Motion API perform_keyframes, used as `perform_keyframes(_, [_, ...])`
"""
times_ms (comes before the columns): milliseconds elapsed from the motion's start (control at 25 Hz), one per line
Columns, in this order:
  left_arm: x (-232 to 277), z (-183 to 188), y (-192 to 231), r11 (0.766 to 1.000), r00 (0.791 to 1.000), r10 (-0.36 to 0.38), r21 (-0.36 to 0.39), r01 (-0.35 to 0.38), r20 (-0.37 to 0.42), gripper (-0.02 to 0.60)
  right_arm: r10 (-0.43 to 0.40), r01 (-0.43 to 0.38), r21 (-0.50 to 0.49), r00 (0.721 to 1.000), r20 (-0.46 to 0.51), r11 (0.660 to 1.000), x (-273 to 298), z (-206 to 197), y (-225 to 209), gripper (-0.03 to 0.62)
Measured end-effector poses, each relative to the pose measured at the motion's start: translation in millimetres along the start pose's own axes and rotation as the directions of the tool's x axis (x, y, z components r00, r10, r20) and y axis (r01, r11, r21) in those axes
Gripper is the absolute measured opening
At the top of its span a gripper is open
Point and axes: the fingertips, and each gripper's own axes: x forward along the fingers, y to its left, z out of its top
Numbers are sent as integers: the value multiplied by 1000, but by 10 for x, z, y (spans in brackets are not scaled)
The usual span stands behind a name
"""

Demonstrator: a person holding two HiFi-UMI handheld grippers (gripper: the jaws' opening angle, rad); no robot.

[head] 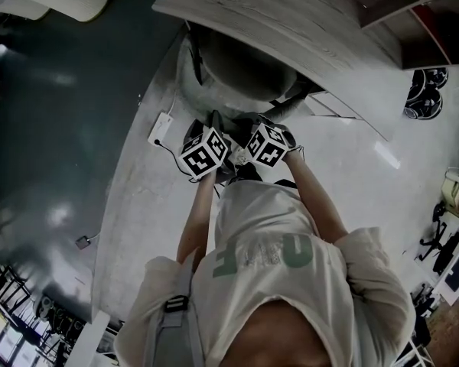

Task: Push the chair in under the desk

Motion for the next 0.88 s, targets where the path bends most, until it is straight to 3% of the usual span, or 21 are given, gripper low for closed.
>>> perform_keyframes(360, [88,-136,-234,997,997,-68,-30,68,-25,218,-79,79,12,996,-33,997,-167,-228,-181,140])
perform_keyframes(880, [118,-195,-257,998,998,-62,-28,61,-29,219,-133,133,10,991,-24,991,-184,-271,-219,140])
